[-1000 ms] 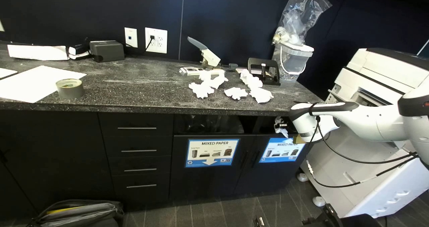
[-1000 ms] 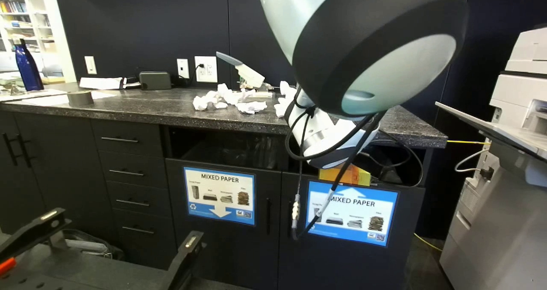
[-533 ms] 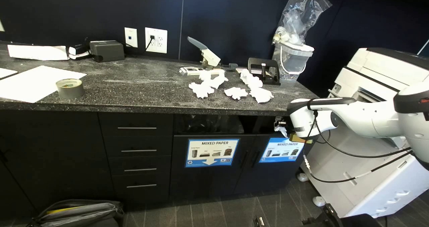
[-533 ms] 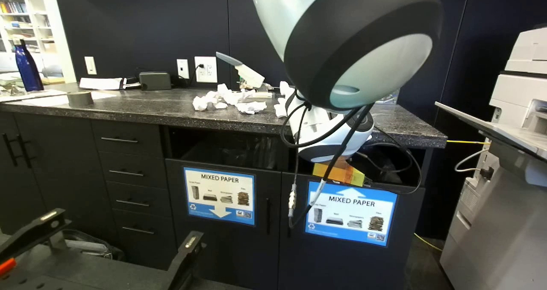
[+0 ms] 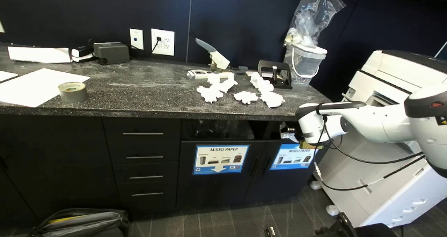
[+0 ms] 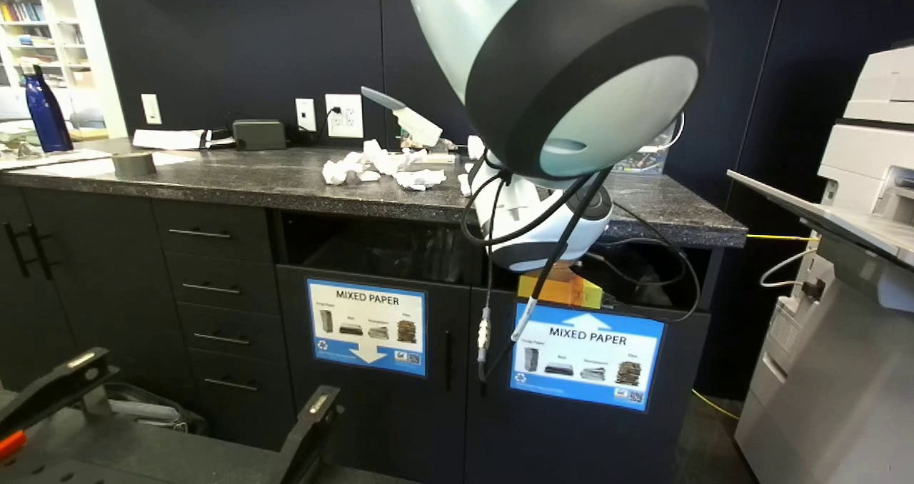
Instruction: Put the tissues inside the rubbish bin.
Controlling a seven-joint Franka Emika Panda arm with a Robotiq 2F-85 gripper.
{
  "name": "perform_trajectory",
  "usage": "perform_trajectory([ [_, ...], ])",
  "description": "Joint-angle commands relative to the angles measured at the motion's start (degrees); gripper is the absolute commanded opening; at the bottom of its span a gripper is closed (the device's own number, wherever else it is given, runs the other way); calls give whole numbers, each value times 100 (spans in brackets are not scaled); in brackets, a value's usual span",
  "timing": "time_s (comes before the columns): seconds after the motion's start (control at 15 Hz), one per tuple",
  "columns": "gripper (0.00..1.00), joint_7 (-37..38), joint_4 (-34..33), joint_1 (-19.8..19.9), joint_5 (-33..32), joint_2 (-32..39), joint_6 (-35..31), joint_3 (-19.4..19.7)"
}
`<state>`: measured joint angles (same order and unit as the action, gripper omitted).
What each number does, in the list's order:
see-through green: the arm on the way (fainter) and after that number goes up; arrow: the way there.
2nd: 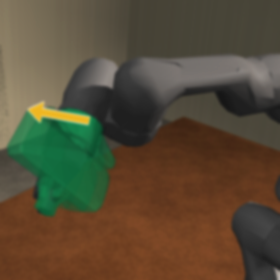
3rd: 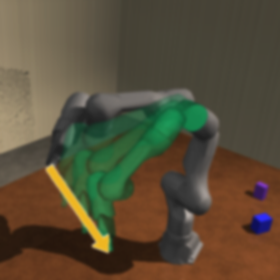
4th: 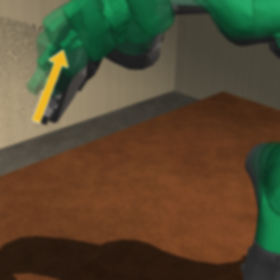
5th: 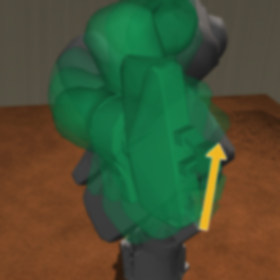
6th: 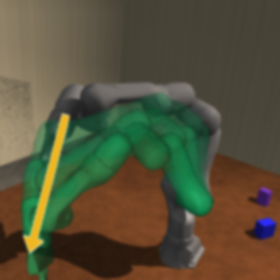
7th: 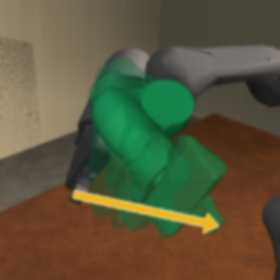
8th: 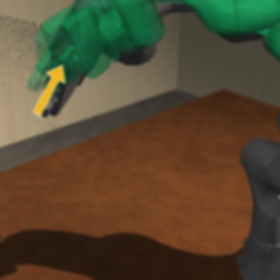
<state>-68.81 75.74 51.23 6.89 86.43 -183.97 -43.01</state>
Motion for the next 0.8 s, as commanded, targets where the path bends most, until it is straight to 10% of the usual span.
perform_trajectory([
  [0.0,95,-176,-222,-368,275,0,-497,187],
  [0.73,100,2878,-79,-941,-2008,-455,-975,1879],
])
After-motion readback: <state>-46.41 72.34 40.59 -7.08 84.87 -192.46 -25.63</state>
